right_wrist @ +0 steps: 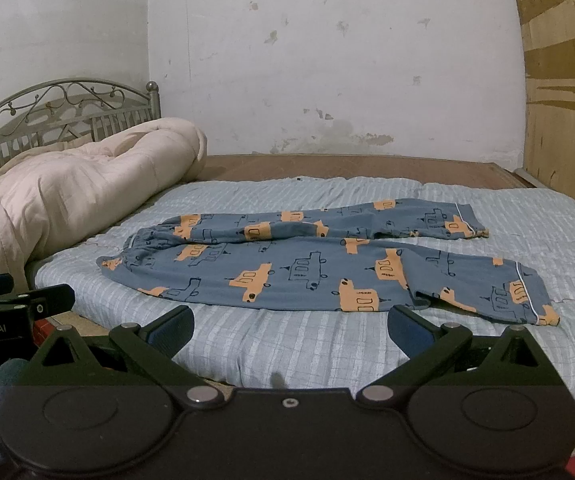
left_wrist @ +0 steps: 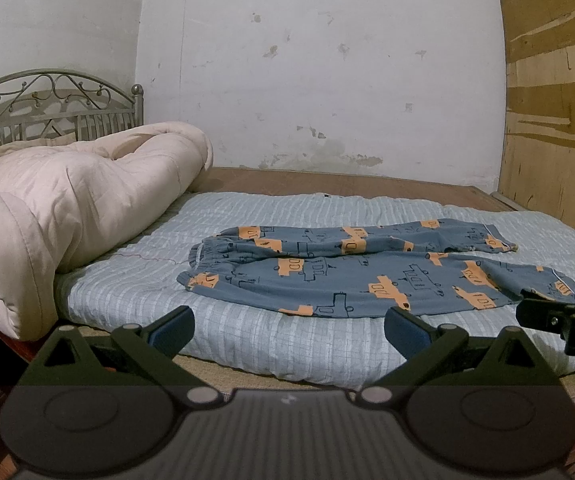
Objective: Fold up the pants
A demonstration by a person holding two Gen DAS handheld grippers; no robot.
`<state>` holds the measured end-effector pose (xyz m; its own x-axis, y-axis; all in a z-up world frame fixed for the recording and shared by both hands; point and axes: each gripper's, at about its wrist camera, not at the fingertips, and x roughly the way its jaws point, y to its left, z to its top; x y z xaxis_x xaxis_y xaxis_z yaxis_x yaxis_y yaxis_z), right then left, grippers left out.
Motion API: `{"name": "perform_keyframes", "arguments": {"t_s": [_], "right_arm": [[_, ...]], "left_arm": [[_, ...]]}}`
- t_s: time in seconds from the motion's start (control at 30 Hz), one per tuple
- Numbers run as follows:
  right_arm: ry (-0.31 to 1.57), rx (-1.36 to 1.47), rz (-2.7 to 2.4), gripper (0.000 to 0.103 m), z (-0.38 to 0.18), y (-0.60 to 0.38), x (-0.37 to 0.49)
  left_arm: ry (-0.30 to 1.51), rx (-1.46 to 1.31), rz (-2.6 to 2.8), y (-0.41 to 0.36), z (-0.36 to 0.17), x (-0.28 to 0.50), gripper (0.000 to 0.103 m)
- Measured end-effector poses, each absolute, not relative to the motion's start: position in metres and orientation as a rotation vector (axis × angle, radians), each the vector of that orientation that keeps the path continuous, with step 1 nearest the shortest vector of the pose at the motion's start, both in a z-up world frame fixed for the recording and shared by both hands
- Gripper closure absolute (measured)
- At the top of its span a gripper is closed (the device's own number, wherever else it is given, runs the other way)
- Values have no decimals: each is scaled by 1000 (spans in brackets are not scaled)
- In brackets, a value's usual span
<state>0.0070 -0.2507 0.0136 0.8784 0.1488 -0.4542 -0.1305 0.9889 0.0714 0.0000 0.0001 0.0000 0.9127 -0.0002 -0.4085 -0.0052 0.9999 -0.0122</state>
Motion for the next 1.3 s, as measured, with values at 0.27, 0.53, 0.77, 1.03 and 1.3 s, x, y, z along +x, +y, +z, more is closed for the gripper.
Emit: {"name": "perform_keyframes", "arguments": {"t_s": [0.27, 0.53, 0.77, 1.03, 1.3], "right_arm": [[484, 39, 147, 1, 12, -247, 7], [515, 35, 154, 1, 11, -250, 17], [607, 19, 133, 1, 14, -246, 41], [638, -20, 110, 1, 17, -241, 70], [652, -8, 104, 1, 19, -242, 108]], "left_arm": [[434, -13, 2, 1, -1, 0, 1], [519, -29, -31, 2, -8, 15, 1], [682, -142, -57, 17, -11, 46, 1], [710, -171, -49, 24, 0, 80, 1], [746, -144, -46, 29, 10, 130, 1]]}}
